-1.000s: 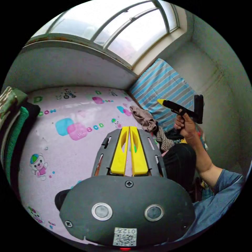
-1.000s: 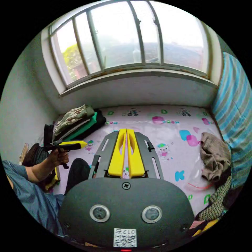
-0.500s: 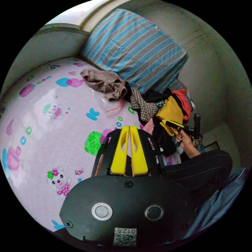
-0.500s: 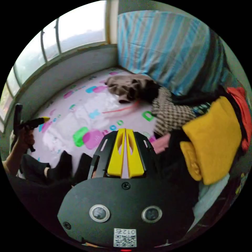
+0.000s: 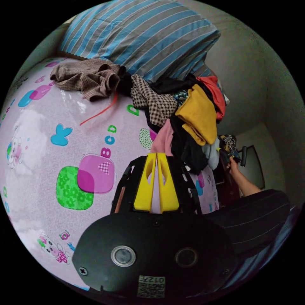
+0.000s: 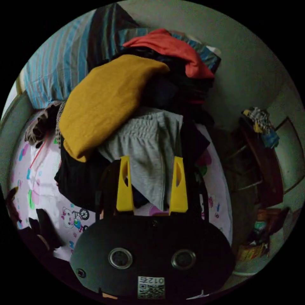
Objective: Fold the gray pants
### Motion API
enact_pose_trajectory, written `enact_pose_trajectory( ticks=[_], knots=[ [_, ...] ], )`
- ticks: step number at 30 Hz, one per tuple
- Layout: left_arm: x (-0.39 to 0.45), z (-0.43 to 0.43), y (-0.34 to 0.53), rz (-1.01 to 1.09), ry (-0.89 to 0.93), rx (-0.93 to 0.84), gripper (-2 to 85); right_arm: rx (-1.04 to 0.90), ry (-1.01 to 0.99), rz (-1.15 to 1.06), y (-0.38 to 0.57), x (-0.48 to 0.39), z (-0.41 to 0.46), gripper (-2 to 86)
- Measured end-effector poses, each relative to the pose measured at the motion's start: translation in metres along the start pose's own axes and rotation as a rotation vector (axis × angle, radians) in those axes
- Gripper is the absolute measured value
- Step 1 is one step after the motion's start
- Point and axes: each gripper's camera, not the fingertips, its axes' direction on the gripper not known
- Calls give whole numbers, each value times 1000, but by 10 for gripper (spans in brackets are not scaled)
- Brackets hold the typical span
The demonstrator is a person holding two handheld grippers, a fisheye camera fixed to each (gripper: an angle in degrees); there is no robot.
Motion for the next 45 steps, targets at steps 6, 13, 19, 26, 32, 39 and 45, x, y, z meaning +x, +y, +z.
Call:
enact_pose_trajectory(
  ticks=[6, 13, 19, 26, 32, 39, 45],
  knots=[
    [17, 14, -18, 53, 23, -26, 9, -126, -252, -35, -9, 35, 37, 42],
    [31, 19, -29, 102, 44, -46, 18, 14, -956, -69, 28, 60, 16, 11],
    [84, -7, -35, 303, 121, 5, 57, 251, -1291, -272, 7, -4, -58, 6],
    [121, -142, -16, 503, 120, 261, 95, 345, -1507, -586, -62, -142, -135, 10],
    [71, -229, 41, 407, -221, 367, 104, 106, -1528, -978, -87, -346, -186, 15],
    [-35, -310, 136, 84, -357, 391, 119, -224, -1504, -1401, -41, -577, -219, 44],
    [-138, -306, 195, -314, -484, 139, 127, -552, -1439, -1444, -19, -685, -191, 53]
  ],
)
